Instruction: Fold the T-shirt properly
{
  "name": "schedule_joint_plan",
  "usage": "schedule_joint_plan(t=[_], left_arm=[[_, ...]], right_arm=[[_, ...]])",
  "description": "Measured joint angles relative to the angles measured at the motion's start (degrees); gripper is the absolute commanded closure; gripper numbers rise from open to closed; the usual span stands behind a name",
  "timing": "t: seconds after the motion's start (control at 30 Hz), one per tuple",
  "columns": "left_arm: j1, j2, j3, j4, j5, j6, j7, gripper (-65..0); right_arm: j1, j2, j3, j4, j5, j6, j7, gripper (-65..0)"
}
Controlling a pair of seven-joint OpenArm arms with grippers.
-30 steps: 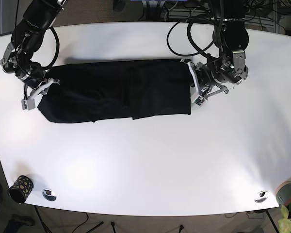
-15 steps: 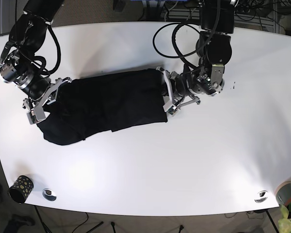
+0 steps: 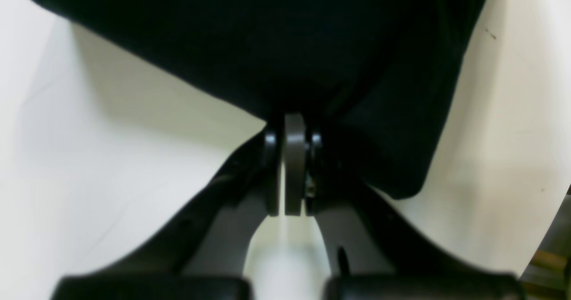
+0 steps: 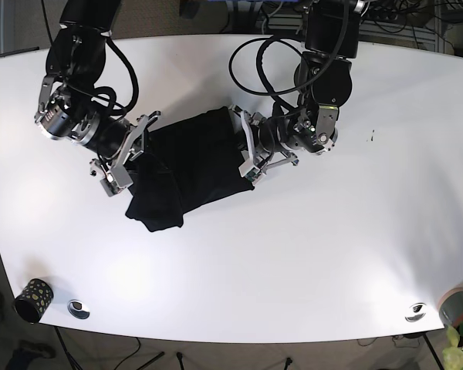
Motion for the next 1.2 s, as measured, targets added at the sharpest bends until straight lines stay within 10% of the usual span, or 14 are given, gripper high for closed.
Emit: schedule_joint_plan(t=[0.5,0.83,1.2], left_arm=[[0.0,0.2,-0.1,0.0,0.0,0.0,0.1,0.0],[0.1,0.2,-0.1,0.0,-0.1,0.0,0.1,0.0],[1.4,0.3,-1.8,4.3,0.7,-0.2,1.2,0.0]], right_arm=[[5.6,-5.1,-0.8,-10.2,-9.2,-0.22,2.0,-19.8],[5.4,-4.8,-8.3,-12.3,-9.4,-0.20,3.7,-57.4],[5.3,-4.5,-8.3,-8.4,-9.0,-0.24,3.7,-56.0]])
